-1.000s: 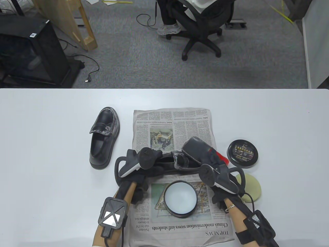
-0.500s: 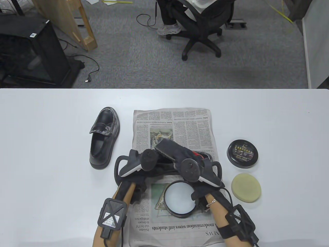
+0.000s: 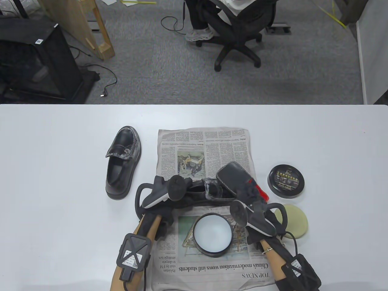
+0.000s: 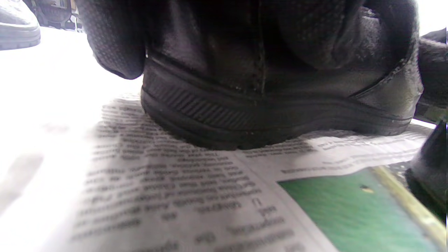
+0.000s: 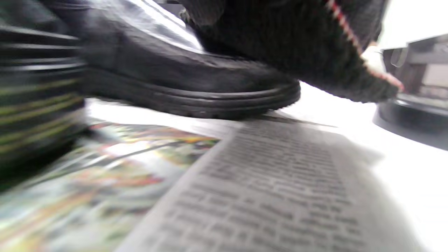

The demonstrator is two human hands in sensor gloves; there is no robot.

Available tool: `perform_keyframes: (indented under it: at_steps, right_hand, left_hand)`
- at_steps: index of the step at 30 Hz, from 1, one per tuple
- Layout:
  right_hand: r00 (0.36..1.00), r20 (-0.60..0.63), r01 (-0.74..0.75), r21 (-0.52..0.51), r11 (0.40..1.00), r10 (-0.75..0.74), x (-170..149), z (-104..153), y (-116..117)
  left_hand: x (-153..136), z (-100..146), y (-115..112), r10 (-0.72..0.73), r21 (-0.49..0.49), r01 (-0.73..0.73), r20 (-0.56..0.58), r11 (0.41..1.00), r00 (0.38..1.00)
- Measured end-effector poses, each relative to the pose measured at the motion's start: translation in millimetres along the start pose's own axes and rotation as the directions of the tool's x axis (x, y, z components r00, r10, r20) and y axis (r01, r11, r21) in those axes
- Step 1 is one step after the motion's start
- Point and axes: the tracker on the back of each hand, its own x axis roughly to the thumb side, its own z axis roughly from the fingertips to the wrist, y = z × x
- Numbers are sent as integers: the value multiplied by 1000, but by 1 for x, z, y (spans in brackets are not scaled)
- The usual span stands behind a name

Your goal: Dip and apply leather care cream with polishing sponge on shoes

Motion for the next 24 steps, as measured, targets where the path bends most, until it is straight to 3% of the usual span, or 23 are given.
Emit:
perform_keyframes:
  at_steps: [4, 8, 12, 15, 19, 24]
  right_hand:
    - [982, 100, 166, -32, 986, -162, 22, 0, -15]
    - [944, 126, 307, 19, 952, -306, 36, -27, -27]
    - [920, -31, 390, 155, 908, -390, 21, -61, -9]
    - [910, -105, 413, 166, 895, -400, 1, -65, 3]
    - [924, -159, 369, 140, 919, -347, -20, -52, 9]
    - [987, -115, 117, 62, 991, -110, -22, -23, 9]
  left_hand:
    - [-1, 0, -1, 15, 5, -15, 6, 1000, 1000]
    - [-1, 0, -1, -5, 12, 4, 13, 1000, 1000]
    - [-2, 1, -2, 15, 24, -15, 16, 1000, 1000]
    - [-2, 1, -2, 11, 36, -11, 15, 999, 1000]
    - [0, 2, -1, -46, 49, 45, 19, 998, 999]
    - [4, 3, -2, -92, 53, 91, 11, 994, 996]
